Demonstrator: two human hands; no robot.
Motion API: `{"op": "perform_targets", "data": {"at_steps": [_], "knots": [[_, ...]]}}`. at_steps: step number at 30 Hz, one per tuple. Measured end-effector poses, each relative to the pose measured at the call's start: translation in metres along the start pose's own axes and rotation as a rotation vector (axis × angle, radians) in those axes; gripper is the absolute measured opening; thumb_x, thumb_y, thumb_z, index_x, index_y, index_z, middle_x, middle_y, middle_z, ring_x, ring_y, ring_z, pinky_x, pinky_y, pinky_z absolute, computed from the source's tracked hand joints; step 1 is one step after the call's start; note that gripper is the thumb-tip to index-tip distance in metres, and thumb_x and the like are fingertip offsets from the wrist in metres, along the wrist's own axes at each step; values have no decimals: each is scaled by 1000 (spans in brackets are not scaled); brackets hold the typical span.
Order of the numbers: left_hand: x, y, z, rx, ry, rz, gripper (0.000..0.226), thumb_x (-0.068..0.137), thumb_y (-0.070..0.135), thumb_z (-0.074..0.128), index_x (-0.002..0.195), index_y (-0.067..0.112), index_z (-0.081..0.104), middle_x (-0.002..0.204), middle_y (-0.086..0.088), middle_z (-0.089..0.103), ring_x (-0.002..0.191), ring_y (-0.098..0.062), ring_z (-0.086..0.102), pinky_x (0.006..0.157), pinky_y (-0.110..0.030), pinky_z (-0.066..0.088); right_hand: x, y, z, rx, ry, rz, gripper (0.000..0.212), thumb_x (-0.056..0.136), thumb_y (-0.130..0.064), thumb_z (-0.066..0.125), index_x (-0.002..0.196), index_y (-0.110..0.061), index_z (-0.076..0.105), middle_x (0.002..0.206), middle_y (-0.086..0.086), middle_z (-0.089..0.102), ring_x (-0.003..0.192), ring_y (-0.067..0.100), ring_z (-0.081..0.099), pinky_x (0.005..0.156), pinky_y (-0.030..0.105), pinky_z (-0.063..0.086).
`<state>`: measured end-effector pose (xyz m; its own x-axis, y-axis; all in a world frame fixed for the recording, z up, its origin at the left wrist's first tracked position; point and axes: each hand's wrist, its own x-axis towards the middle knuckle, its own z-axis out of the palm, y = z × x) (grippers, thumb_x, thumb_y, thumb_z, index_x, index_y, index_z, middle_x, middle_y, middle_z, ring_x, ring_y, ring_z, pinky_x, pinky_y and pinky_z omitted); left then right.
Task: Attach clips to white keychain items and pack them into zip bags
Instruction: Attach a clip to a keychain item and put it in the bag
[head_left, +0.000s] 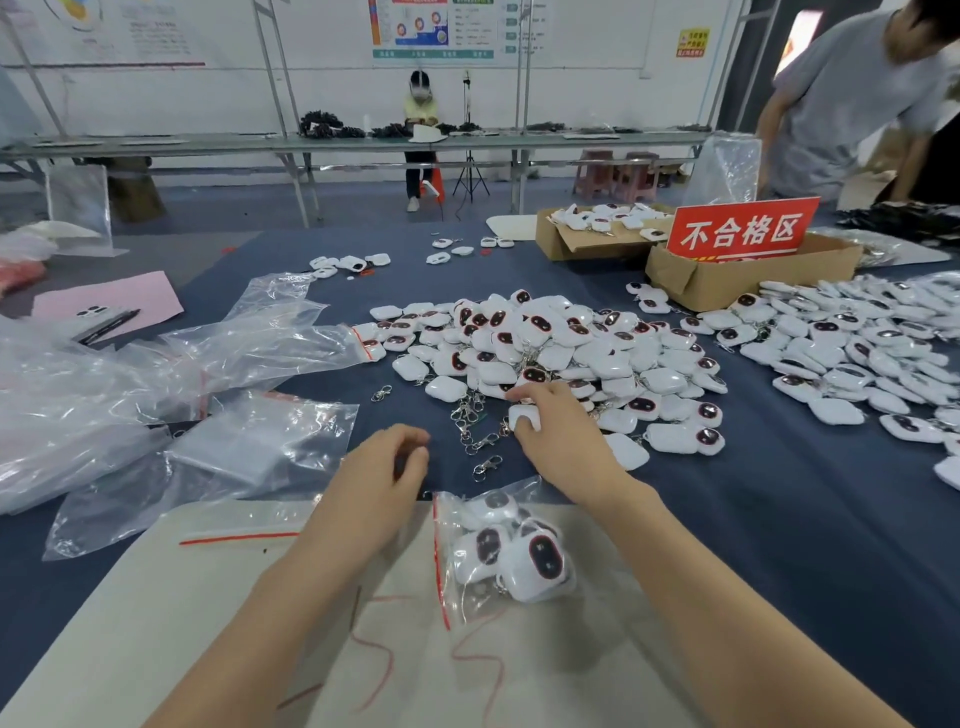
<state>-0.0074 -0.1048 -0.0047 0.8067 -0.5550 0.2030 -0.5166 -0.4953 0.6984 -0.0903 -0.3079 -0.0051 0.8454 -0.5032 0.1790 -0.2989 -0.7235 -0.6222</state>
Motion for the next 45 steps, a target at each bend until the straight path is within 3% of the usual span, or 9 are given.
{"op": "perform_targets", "data": {"at_steps": [5, 11, 16, 26, 31, 34, 38, 40, 45], "knots": [[22, 4, 22, 70, -34, 75, 35, 102, 29, 55, 137, 24, 56, 132, 3, 51, 118, -18, 52, 107, -37, 44, 13, -2, 3, -130, -18, 25, 36, 101, -27, 49, 136, -27, 52, 140, 3, 43, 92, 21, 63, 82, 34, 47], [53, -5, 38, 132, 49, 97, 48, 98, 41, 59, 142, 26, 51, 147, -4, 43, 138, -27, 35, 112, -37, 29, -1, 3, 16, -67, 114, 5, 32, 103, -28, 45, 133, -25, 55, 138, -2, 46, 97, 22, 62, 79, 36, 49], [77, -6, 48, 384, -98, 129, 65, 94, 65, 48, 152, 35, 39, 165, -7, 26, 151, -27, 22, 123, -47, 15, 3, 7, 15, -74, 52, -2, 31, 101, -36, 51, 132, -30, 57, 134, -3, 47, 99, 23, 63, 80, 36, 49], [77, -7, 49, 273, 61, 170, 37, 99, 31, 60, 134, 17, 59, 130, -9, 55, 115, -32, 57, 100, -49, 44, 10, 18, 15, 14, 46, -86, 27, 101, -39, 51, 125, -35, 62, 123, -8, 55, 104, 16, 59, 89, 39, 49], [76, -8, 48, 298, 86, 157, 31, 101, 33, 58, 127, 16, 63, 131, -7, 57, 118, -31, 52, 101, -44, 43, 11, 19, 14, 102, 78, -76, 26, 103, -39, 50, 124, -32, 64, 123, -10, 60, 110, 10, 57, 95, 35, 46], [76, -8, 47, 258, 80, 154, 27, 103, 38, 52, 118, 19, 65, 110, -2, 70, 103, -26, 61, 91, -42, 47, 11, 21, 16, 117, 65, -107, 25, 102, -37, 52, 124, -35, 63, 124, -13, 60, 110, 4, 55, 95, 28, 45], [74, -1, 43, -183, 135, 51, 31, 106, 39, 45, 87, 26, 65, 71, 7, 70, 68, -1, 62, 63, -10, 42, 15, 20, 15, 493, 15, -48, 22, 99, -38, 57, 120, -40, 63, 121, -22, 63, 70, -6, 60, 66, 15, 50], [72, 9, 45, -378, 113, 21, 34, 107, 38, 45, 84, 25, 67, 64, 1, 70, 55, -2, 59, 55, -12, 43, 17, 19, 16, 618, -18, -8, 24, 97, -39, 61, 121, -40, 62, 119, -20, 65, 54, 2, 60, 51, 18, 50], [63, 21, 56, -514, 27, 32, 32, 106, 38, 47, 92, 19, 68, 67, 2, 67, 56, -9, 58, 56, -25, 50, 20, 20, 20, 667, -39, 5, 24, 94, -32, 67, 117, -24, 66, 105, -6, 71, 48, 7, 59, 47, 22, 50]]}}
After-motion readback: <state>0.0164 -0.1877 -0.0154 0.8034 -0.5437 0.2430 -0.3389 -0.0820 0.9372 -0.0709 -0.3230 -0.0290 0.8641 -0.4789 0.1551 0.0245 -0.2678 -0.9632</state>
